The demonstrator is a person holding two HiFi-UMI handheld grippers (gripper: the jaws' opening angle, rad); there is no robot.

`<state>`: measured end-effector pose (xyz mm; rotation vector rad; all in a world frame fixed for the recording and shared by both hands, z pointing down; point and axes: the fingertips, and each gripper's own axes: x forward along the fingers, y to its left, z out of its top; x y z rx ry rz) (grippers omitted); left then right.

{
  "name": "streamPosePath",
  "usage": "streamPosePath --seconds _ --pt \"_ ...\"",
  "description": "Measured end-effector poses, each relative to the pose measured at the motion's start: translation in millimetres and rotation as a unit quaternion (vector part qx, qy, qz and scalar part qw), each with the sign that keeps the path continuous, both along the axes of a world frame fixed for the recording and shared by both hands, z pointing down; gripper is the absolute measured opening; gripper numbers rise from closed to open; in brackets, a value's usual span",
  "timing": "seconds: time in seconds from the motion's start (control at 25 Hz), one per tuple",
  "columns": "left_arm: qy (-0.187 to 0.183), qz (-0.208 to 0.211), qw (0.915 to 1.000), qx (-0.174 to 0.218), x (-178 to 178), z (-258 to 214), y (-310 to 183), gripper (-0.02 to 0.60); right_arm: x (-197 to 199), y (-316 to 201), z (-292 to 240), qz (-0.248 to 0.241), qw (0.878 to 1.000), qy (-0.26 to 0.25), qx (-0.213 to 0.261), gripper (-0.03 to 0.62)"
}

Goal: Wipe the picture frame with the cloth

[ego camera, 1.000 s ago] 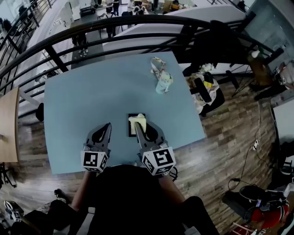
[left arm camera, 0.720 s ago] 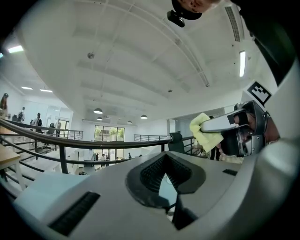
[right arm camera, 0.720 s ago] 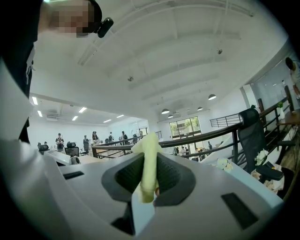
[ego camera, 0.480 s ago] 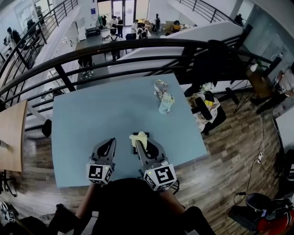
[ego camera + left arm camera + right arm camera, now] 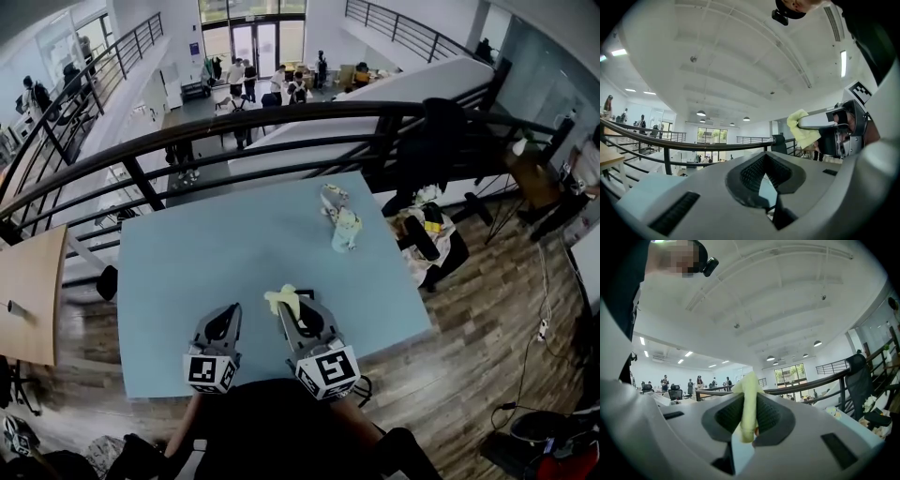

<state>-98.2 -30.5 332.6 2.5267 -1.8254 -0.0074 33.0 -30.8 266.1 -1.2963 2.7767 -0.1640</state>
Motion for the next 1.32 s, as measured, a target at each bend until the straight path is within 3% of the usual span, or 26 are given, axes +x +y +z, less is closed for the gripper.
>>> streamPosePath --seconds 1.32 --pt "-0.005 0.009 0.9999 -0.001 2.6 -7.2 3.3 -0.003 -6.4 1.9 8.1 -0.001 1.0 0.008 -0.015 0.058"
